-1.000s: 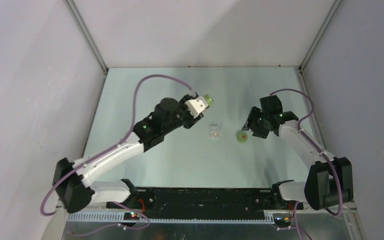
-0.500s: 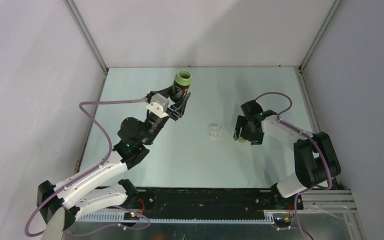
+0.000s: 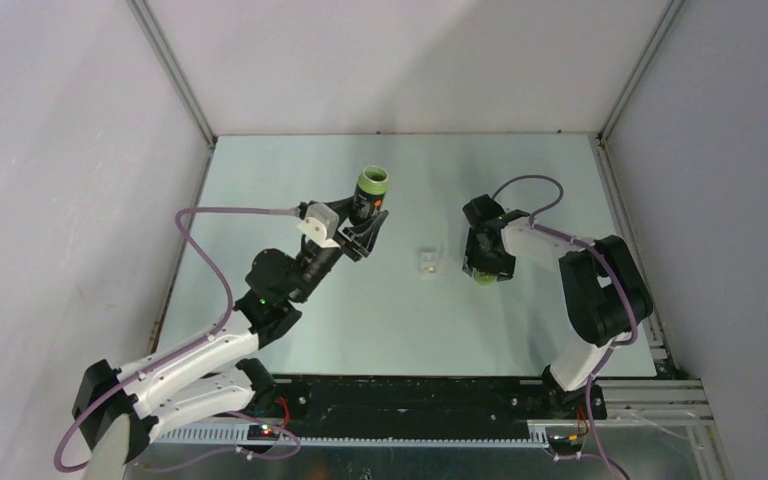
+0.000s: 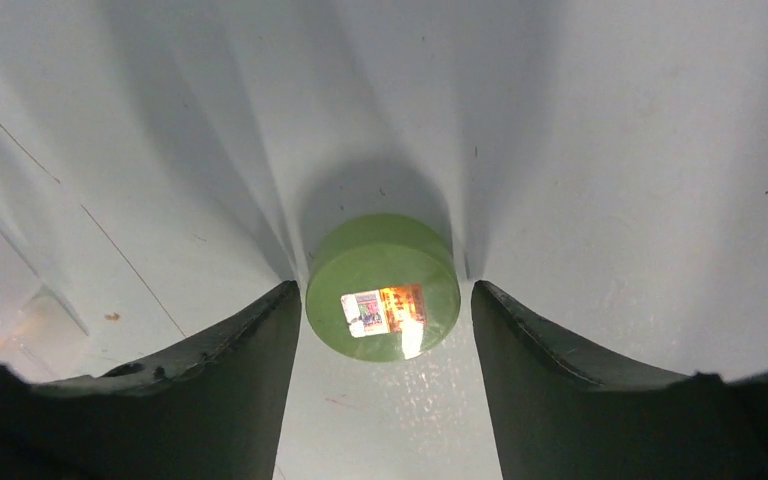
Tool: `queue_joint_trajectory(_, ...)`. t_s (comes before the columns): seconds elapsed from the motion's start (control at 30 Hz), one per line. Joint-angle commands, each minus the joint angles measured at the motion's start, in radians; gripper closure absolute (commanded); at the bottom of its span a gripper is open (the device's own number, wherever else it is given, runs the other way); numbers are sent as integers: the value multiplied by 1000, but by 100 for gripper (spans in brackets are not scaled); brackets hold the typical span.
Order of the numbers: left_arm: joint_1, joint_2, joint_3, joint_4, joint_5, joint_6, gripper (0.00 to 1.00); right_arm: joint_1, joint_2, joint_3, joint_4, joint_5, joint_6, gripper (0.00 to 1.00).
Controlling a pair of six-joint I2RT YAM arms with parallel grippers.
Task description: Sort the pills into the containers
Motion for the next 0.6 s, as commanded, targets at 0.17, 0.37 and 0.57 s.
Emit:
queue_joint_trajectory(0.17,19,-40,-71,128,87,-132,100,8,46,50,7,25,-22,54)
queue_joint_trajectory(0.37,41,-39,-97,126,148,-155,100,-1,-15,51,2,-30,-36,66)
queue_joint_trajectory(0.57,126,-34,-94,128,269,-249,100,-73,-204,65,-39,-188,-91,66)
